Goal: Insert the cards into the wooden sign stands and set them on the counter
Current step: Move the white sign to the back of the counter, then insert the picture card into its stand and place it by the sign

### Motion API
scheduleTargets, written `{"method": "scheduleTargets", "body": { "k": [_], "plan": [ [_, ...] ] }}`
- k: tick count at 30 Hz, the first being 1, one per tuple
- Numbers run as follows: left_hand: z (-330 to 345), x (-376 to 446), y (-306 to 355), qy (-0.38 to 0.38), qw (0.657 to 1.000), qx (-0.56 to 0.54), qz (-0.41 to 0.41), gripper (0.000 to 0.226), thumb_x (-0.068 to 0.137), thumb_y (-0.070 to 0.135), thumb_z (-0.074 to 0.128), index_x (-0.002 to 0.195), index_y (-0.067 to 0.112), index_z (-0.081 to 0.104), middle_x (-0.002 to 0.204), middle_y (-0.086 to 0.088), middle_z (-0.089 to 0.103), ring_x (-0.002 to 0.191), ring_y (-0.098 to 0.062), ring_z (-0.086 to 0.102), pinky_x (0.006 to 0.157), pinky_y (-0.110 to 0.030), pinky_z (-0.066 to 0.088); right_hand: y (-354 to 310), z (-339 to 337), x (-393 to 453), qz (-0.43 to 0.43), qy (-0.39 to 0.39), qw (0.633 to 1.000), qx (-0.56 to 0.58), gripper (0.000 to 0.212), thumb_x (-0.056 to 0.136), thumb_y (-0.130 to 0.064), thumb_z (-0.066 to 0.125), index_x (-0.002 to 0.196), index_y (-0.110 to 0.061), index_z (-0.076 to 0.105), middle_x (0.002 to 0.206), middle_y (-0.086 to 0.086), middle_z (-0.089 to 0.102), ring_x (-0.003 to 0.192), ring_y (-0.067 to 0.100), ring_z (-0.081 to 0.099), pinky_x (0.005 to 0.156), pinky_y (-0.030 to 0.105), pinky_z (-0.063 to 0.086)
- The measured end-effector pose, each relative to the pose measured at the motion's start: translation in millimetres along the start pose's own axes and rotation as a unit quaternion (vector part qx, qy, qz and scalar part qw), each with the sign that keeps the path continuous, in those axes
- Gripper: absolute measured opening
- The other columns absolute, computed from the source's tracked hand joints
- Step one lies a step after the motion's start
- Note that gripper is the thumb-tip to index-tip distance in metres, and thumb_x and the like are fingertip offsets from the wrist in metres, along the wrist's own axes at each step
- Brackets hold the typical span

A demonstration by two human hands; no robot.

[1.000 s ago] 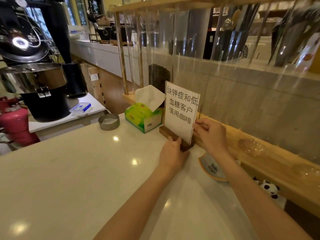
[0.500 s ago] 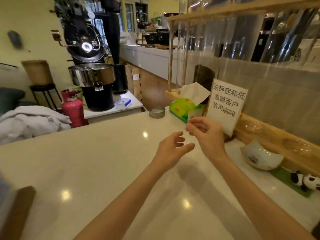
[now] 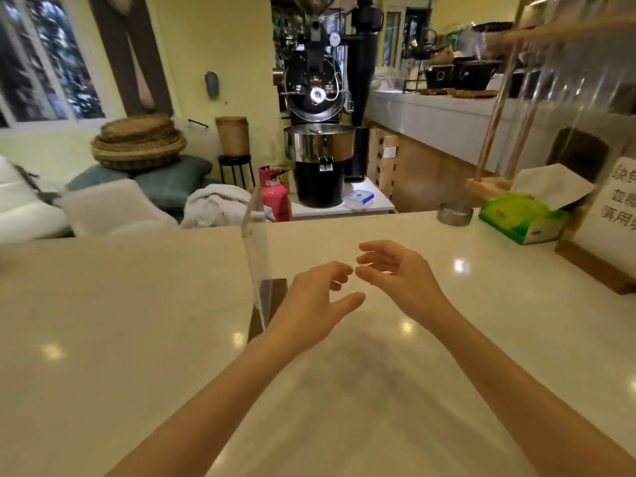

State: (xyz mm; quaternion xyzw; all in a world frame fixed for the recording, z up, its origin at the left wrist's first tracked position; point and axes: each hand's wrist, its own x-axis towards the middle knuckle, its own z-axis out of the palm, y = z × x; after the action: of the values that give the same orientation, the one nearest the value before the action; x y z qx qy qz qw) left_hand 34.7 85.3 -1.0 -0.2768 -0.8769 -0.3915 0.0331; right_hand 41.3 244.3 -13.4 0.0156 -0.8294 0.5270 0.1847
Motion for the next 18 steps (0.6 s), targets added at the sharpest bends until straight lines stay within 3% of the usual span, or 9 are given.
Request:
{"method": "scheduleTargets", "body": {
  "k": [4, 6, 9, 11, 13, 15, 18],
  "plan": [
    [-35.0, -31.3, -26.2, -0.063, 0.998, -0.01, -0.009, 0.033, 0.081, 0.031, 0.064, 0.11, 0.018, 0.063, 0.107, 0.0, 0.069, 0.094, -0.008, 0.063, 0.083, -0.018, 0.052, -16.3, 47.1, -7.8, -0.009, -0.047, 0.999, -0.017, 0.036, 0.077, -0.02, 0.069, 0.111, -0.024, 0.059, 0.103, 0.001, 0.068, 0.091, 0.009, 0.065, 0.082, 0.025, 0.053],
    [-49.9, -44.2, -37.0, -0.086, 0.996, -0.029, -0.028, 0.024, 0.079, 0.029, 0.066, 0.099, 0.017, 0.068, 0.094, -0.001, 0.072, 0.085, -0.009, 0.067, 0.078, -0.023, 0.057, -23.2, 64.4, -11.4, -0.007, -0.059, 0.998, -0.005, 0.037, 0.076, -0.02, 0.07, 0.111, -0.025, 0.06, 0.104, 0.0, 0.068, 0.092, 0.009, 0.065, 0.083, 0.026, 0.053],
    [-67.5, -59.3, -56.9, -0.064, 0.996, 0.009, -0.064, 0.017, 0.072, 0.032, 0.073, 0.074, 0.015, 0.073, 0.072, -0.002, 0.073, 0.064, -0.011, 0.066, 0.07, -0.029, 0.057, -32.8, 83.0, -19.0, 0.005, -0.077, 0.997, 0.018, 0.037, 0.074, -0.02, 0.072, 0.11, -0.024, 0.061, 0.106, -0.001, 0.068, 0.093, 0.008, 0.065, 0.085, 0.026, 0.053],
    [-74.7, -63.7, -72.2, -0.023, 0.993, 0.058, -0.096, 0.023, 0.067, 0.036, 0.075, 0.067, 0.014, 0.071, 0.063, 0.002, 0.068, 0.059, -0.011, 0.06, 0.067, -0.031, 0.055, -38.3, 92.7, -25.0, 0.011, -0.088, 0.996, 0.031, 0.036, 0.073, -0.02, 0.073, 0.107, -0.024, 0.062, 0.105, -0.004, 0.068, 0.096, 0.009, 0.064, 0.087, 0.028, 0.052],
    [-76.0, -65.4, -83.1, 0.015, 0.99, 0.078, -0.117, 0.026, 0.066, 0.037, 0.076, 0.073, 0.013, 0.069, 0.067, 0.002, 0.066, 0.066, -0.013, 0.061, 0.069, -0.032, 0.056, -42.7, 101.8, -30.9, 0.01, -0.099, 0.995, 0.021, 0.035, 0.073, -0.024, 0.073, 0.106, -0.027, 0.061, 0.101, -0.009, 0.066, 0.097, 0.008, 0.063, 0.087, 0.027, 0.051],
    [-72.7, -65.2, -88.9, 0.035, 0.99, 0.069, -0.121, 0.038, 0.066, 0.038, 0.076, 0.092, 0.011, 0.07, 0.087, -0.004, 0.071, 0.081, -0.016, 0.065, 0.076, -0.03, 0.056, -45.5, 109.9, -35.0, 0.011, -0.096, 0.995, -0.004, 0.042, 0.071, -0.03, 0.074, 0.11, -0.027, 0.058, 0.101, -0.012, 0.064, 0.097, 0.006, 0.061, 0.084, 0.023, 0.05],
    [-67.8, -62.7, -95.1, 0.018, 0.993, 0.043, -0.109, 0.052, 0.065, 0.035, 0.077, 0.113, 0.018, 0.064, 0.111, -0.006, 0.07, 0.094, -0.013, 0.061, 0.08, -0.024, 0.049, -46.9, 116.5, -37.3, 0.011, -0.067, 0.997, -0.021, 0.046, 0.071, -0.029, 0.074, 0.114, -0.022, 0.057, 0.099, -0.01, 0.063, 0.092, 0.005, 0.061, 0.079, 0.017, 0.05]
  ]
}}
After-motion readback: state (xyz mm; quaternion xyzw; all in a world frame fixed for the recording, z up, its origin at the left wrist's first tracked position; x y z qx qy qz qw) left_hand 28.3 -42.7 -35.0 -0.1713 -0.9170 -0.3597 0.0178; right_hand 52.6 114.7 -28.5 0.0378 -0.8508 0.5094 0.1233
